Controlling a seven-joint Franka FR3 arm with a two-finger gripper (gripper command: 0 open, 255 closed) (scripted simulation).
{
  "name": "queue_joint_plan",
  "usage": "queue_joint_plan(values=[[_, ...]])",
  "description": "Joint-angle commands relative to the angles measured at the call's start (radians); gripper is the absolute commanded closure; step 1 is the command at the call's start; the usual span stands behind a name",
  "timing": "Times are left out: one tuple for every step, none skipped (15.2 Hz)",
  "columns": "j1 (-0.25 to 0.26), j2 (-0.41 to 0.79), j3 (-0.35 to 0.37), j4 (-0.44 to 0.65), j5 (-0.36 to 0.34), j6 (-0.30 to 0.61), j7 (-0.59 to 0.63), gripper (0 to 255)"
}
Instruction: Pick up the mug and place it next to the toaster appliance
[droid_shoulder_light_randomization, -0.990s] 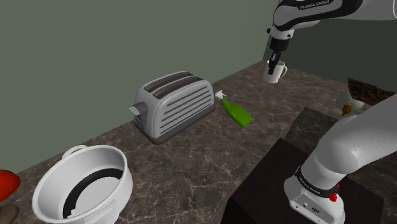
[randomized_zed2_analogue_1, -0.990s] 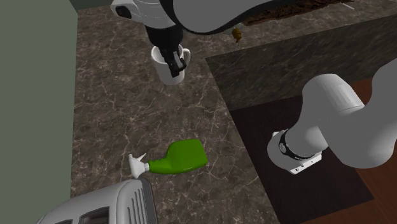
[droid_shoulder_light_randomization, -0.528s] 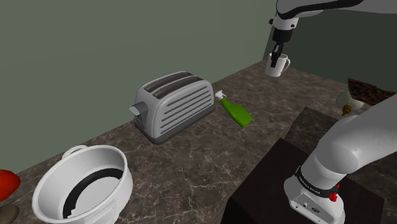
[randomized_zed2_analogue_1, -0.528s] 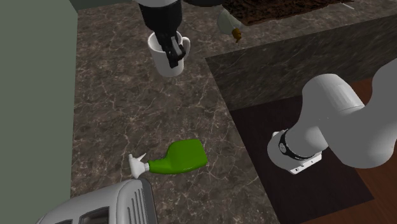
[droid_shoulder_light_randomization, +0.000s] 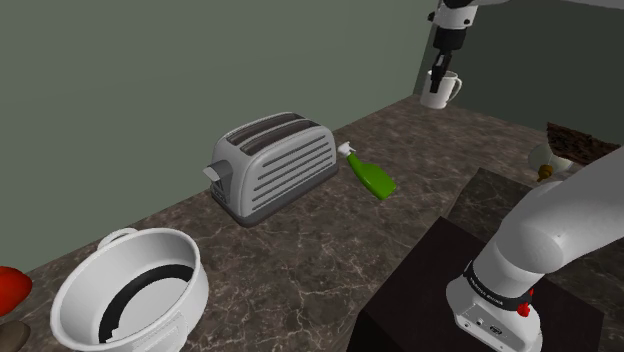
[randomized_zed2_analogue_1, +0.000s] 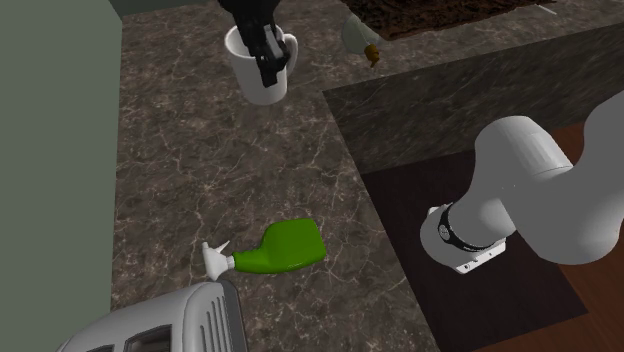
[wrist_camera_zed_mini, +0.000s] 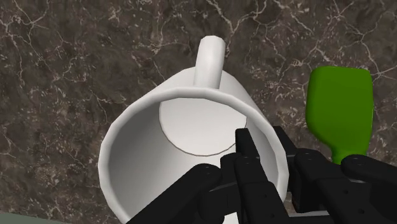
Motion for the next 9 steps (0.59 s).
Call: queue_joint_plan(values=[[0.002, 0.004, 0.002, 0.031, 0.002, -0.027, -0.001, 255], [0.002, 0.007, 0.003, 0.047, 0.004, -0.040, -0.003, 255], [0.003, 0.011, 0.004, 0.063, 0.005, -0.053, -0.005, 255], [0.003, 0.014, 0.004, 0.080, 0.006, -0.066, -0.006, 255], [0.004, 0.018, 0.004, 0.097, 0.008, -0.080, -0.008, 255], [0.005, 0.022, 0.005, 0.114, 0.009, -0.093, -0.010, 255], [0.005, 0.022, 0.005, 0.114, 0.009, -0.093, -0.010, 255], [0.011, 0.002, 0.024, 0.095, 0.009, -0.097, 0.016, 255], [0.017, -0.017, 0.043, 0.077, 0.009, -0.100, 0.043, 255]])
